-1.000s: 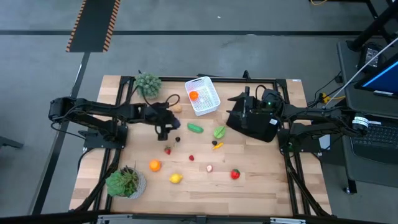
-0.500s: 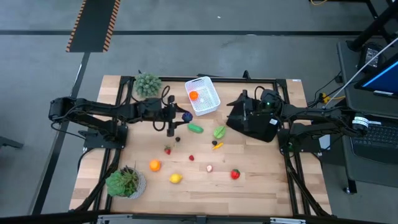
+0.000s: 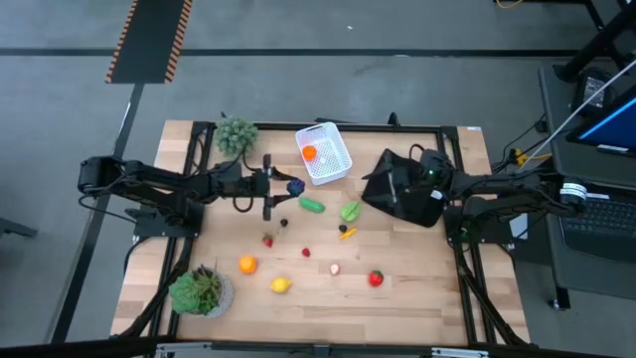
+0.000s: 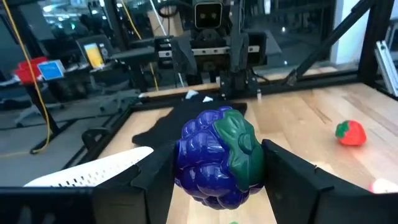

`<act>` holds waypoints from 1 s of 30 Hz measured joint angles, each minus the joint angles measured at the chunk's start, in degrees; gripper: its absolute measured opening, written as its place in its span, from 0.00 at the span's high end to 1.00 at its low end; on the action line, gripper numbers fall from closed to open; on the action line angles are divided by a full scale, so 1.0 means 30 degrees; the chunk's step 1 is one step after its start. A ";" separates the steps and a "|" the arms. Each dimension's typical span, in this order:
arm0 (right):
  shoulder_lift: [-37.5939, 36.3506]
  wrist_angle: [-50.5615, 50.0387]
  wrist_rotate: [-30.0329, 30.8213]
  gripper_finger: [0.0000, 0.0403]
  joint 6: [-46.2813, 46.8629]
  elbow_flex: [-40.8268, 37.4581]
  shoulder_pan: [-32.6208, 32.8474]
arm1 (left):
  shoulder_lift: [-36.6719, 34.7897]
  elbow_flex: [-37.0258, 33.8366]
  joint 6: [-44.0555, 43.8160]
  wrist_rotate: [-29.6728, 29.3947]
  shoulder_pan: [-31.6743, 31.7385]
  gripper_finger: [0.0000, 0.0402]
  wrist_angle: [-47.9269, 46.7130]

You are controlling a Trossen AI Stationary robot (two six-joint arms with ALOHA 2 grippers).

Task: Pick and placing Produce into tupperware
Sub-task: Put the grapes into the basket

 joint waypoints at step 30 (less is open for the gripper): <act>0.0591 0.2680 0.1435 0.33 0.0208 -0.0679 -0.0066 | 0.7519 0.5141 -0.0147 0.1990 0.4426 0.49 0.3145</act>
